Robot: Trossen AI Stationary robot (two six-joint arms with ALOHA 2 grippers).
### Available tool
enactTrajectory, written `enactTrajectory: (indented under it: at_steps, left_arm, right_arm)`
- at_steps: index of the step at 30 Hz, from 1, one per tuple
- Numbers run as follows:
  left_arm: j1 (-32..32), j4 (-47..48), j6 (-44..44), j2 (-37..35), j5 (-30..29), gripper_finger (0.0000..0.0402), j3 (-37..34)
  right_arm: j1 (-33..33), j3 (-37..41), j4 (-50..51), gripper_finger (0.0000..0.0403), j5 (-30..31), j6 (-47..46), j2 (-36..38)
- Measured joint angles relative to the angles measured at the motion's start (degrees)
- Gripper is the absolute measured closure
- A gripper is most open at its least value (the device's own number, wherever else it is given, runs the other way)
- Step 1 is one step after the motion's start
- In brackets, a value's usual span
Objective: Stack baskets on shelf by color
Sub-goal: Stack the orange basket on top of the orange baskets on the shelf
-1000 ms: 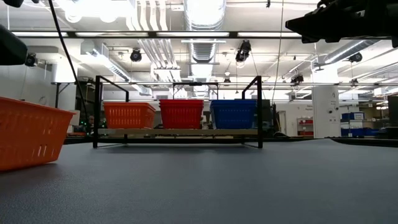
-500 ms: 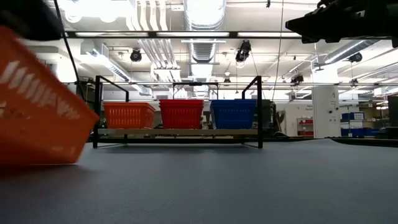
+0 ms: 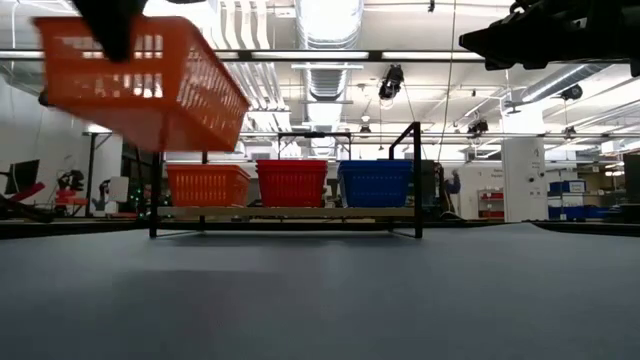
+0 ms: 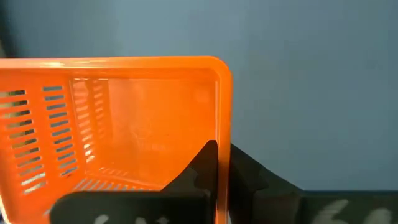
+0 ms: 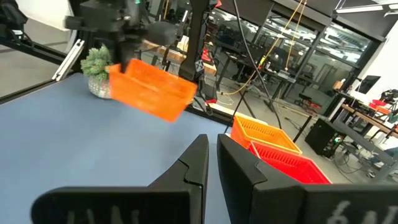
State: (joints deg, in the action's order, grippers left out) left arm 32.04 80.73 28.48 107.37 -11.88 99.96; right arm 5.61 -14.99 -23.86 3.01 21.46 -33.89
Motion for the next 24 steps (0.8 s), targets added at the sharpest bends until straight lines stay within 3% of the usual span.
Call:
enactTrajectory:
  at_steps: [15,24]
  left_arm:
    - [-14.38,5.01,-23.59,-8.17,-13.62,0.0401,0.48]
    - [-26.65,-1.18,-36.16,-16.20,-13.95,0.0401,-5.84]
  right_arm:
    - [-0.02,0.01,0.08,0.0376,0.00,0.01,0.00]
    - [-0.02,0.01,0.49,0.0376,0.00,0.14,0.00]
